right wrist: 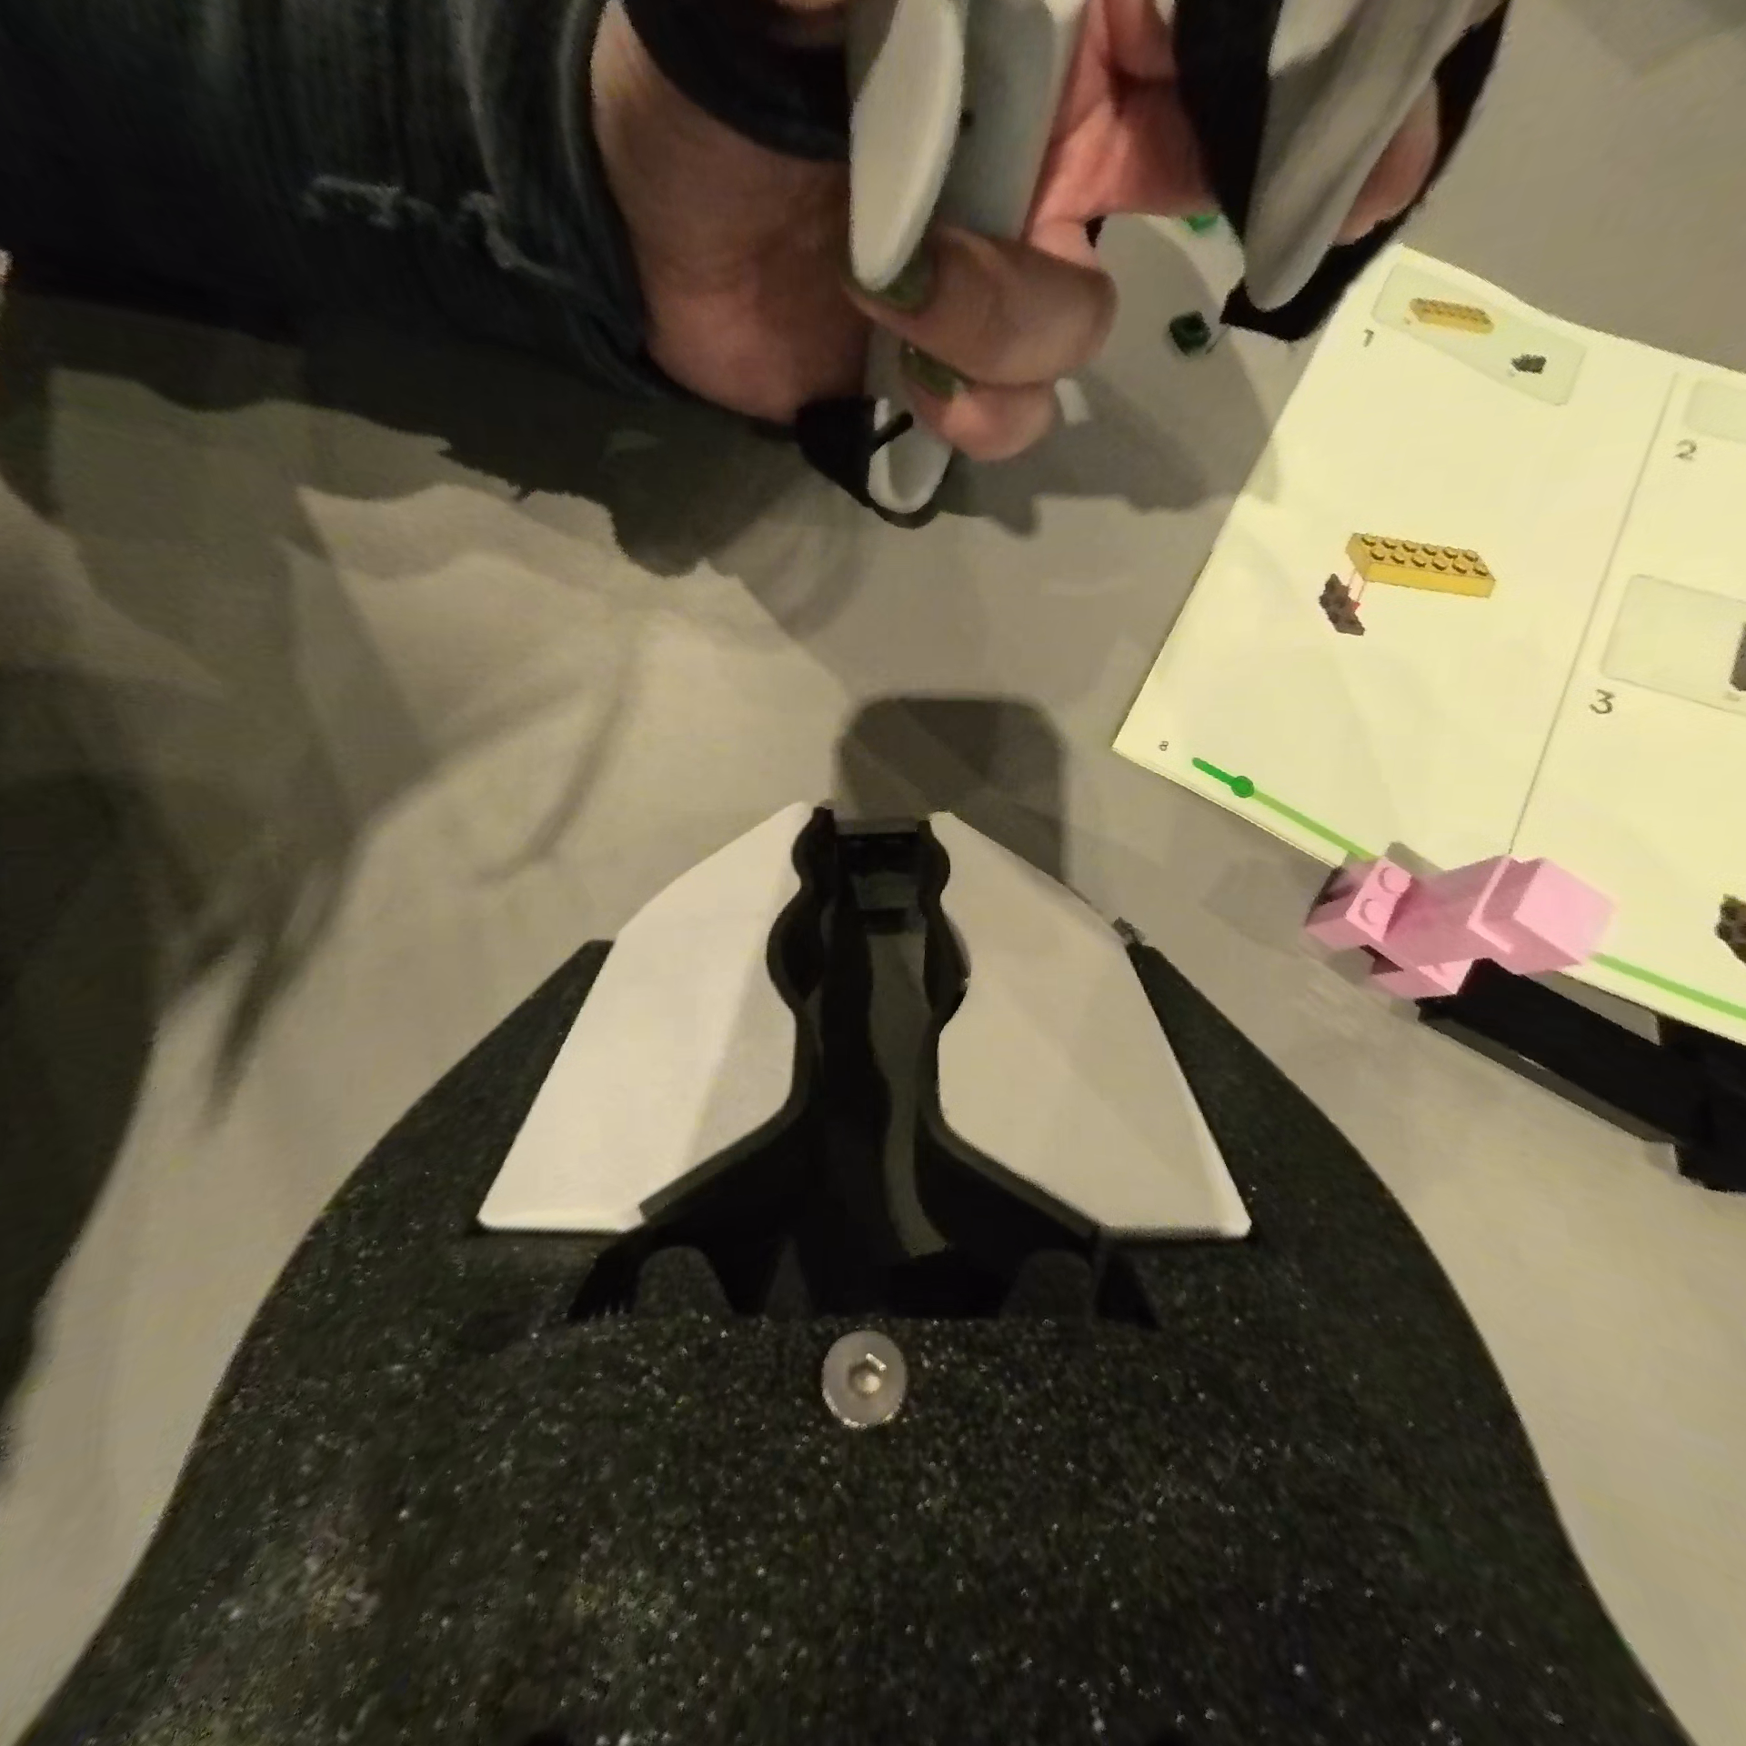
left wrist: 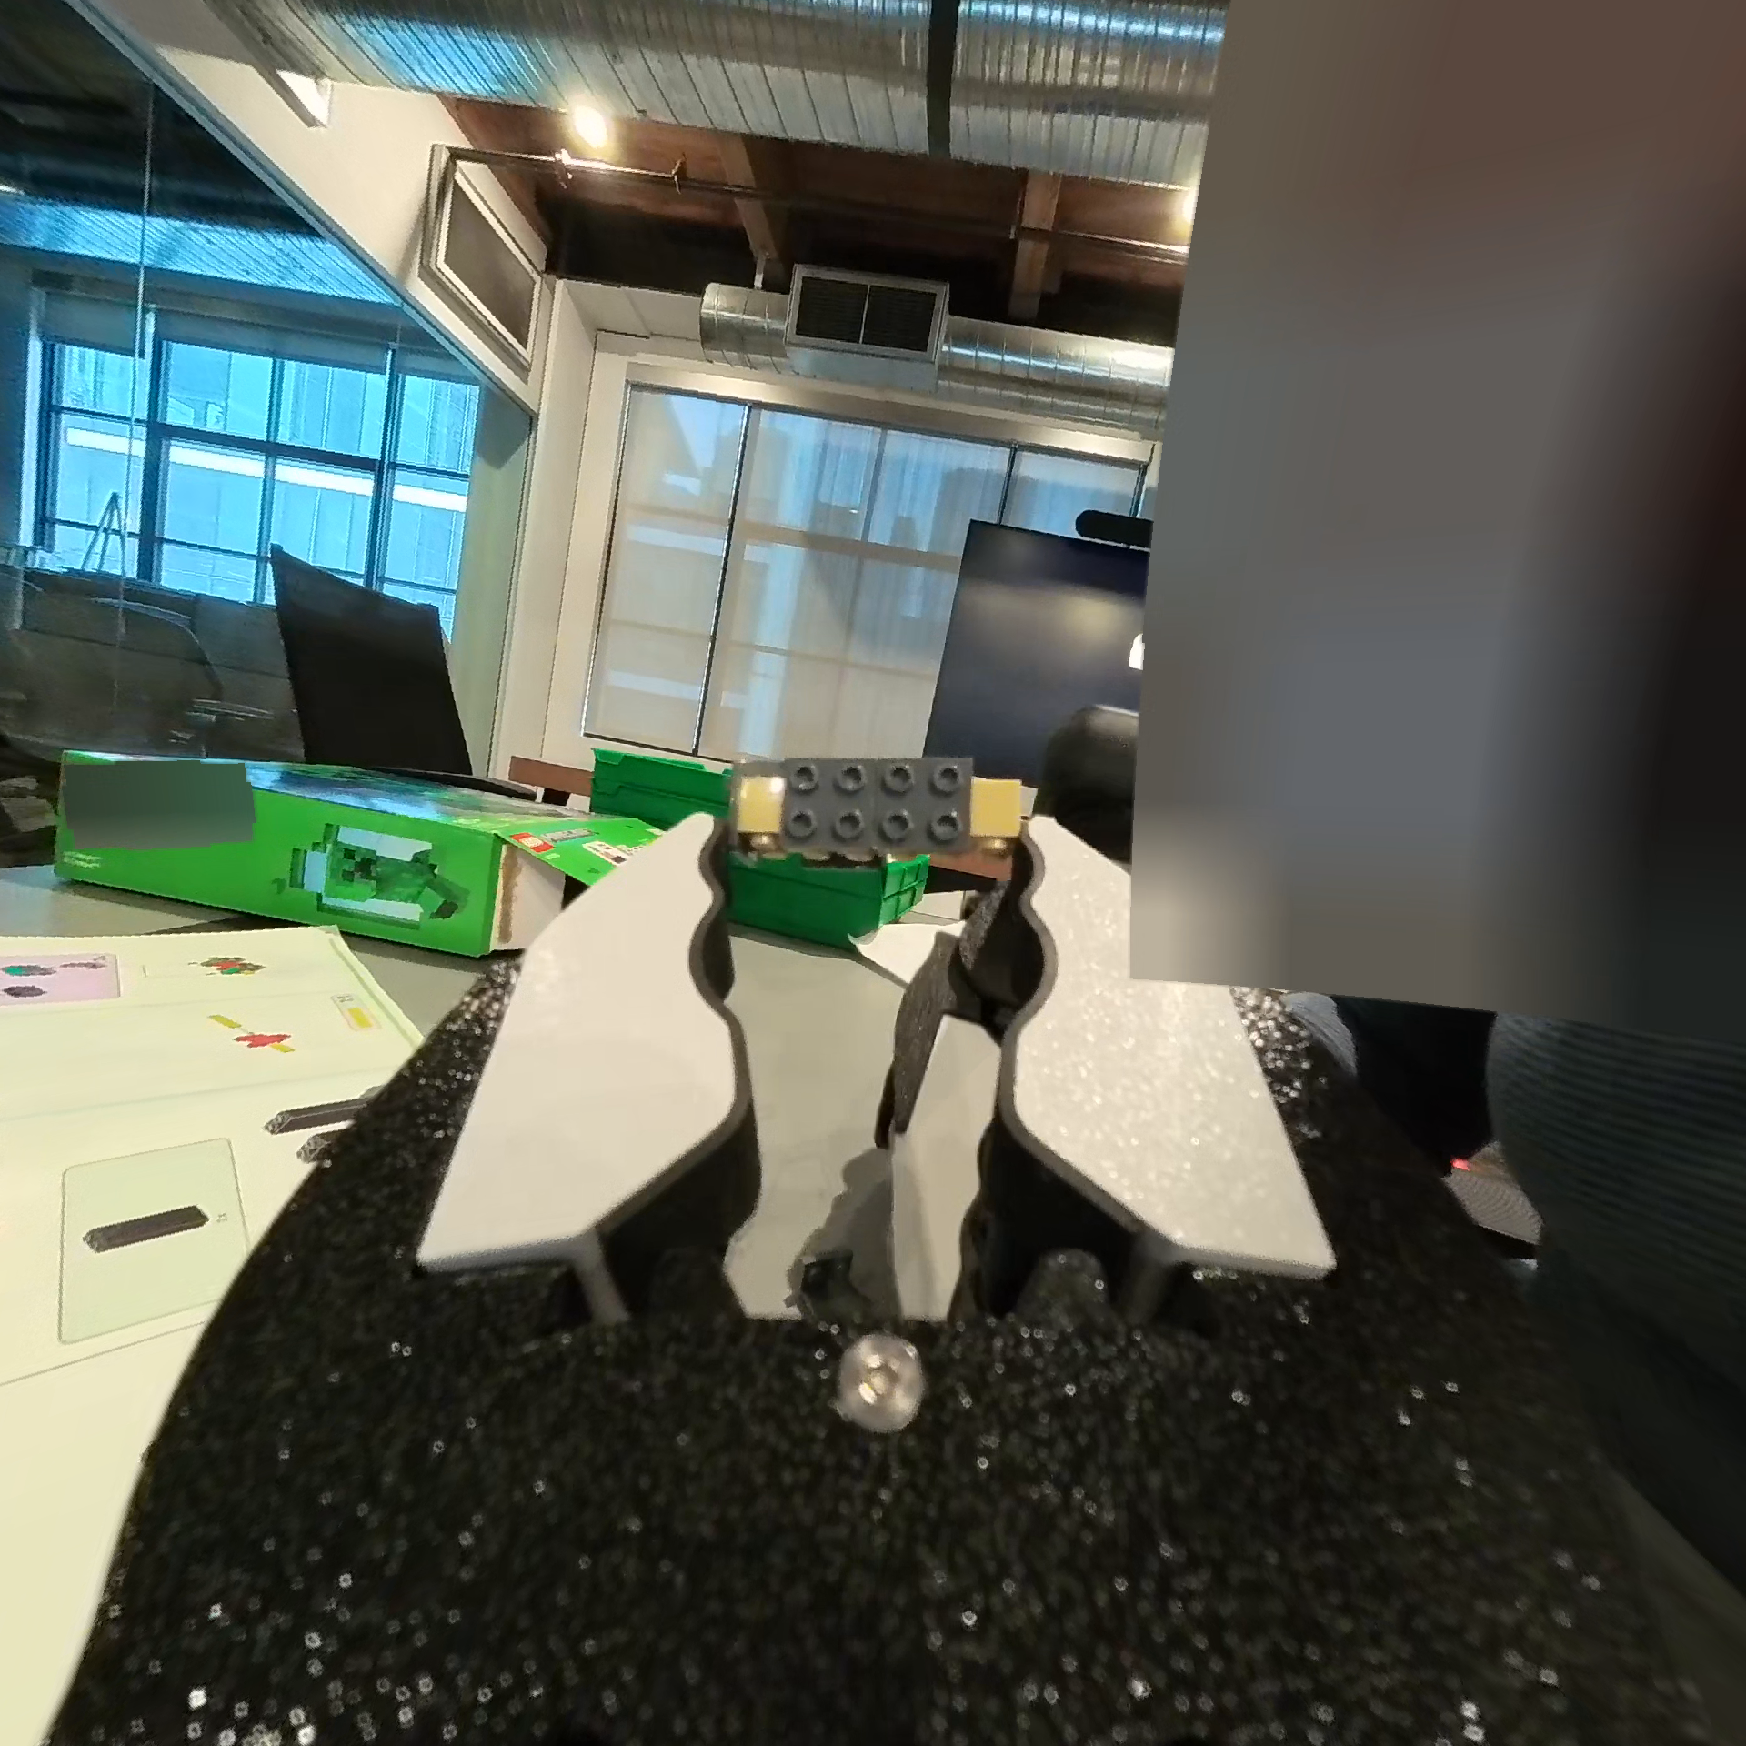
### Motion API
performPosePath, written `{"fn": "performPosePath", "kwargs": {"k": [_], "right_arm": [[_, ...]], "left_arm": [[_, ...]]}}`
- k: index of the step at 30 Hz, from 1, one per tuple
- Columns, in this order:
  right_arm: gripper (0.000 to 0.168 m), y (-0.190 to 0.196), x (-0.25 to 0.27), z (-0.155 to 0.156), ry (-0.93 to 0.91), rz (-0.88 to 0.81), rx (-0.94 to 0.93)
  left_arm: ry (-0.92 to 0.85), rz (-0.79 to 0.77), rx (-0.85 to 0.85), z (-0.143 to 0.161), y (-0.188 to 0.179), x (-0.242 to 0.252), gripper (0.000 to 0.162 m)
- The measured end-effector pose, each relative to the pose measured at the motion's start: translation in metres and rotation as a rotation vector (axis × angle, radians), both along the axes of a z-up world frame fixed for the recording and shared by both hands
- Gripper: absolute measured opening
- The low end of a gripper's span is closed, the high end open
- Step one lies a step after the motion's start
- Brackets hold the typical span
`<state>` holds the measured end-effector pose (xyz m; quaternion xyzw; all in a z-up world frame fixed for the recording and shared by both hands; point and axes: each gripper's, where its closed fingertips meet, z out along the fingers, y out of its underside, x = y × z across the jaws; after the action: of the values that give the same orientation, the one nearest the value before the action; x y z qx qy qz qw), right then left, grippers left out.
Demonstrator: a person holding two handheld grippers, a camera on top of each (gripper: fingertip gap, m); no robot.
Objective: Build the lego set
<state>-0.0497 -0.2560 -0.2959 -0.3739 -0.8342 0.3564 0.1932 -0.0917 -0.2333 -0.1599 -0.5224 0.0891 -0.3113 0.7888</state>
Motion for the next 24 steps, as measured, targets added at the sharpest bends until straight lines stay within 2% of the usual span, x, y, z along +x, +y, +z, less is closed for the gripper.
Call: {"fn": "performPosePath", "kwargs": {"k": [8,10,13,17,19,20,22,24], "right_arm": [[0.016,0.035,0.025,-0.003,0.033,0.225,0.124],[0.017,0.040,0.025,-0.003,0.059,0.230,0.128],[0.017,0.047,0.019,0.010,0.070,0.100,0.078],[0.017,0.056,0.014,0.048,0.279,-0.283,-0.014],[0.016,0.050,0.022,0.043,0.282,-0.405,-0.038],[0.015,0.052,0.026,0.035,0.261,-0.457,0.006],[0.006,0.050,0.028,0.024,0.215,-0.507,0.047],[0.008,0.045,0.026,0.016,0.161,-0.530,0.009]], "left_arm": [[0.015,-0.015,-0.010,-0.002,0.001,0.004,0.057],[0.022,-0.020,-0.014,-0.003,0.002,0.006,0.057],[0.028,-0.020,-0.015,-0.003,0.002,0.007,0.056],[0.020,-0.017,-0.012,-0.003,0.002,0.005,0.056],[0.017,-0.015,-0.011,-0.002,0.002,0.005,0.056],[0.015,-0.014,-0.011,-0.002,0.002,0.004,0.056],[0.012,-0.012,-0.010,-0.002,0.002,0.004,0.057],[0.014,-0.010,-0.009,-0.002,0.001,0.004,0.057]]}}
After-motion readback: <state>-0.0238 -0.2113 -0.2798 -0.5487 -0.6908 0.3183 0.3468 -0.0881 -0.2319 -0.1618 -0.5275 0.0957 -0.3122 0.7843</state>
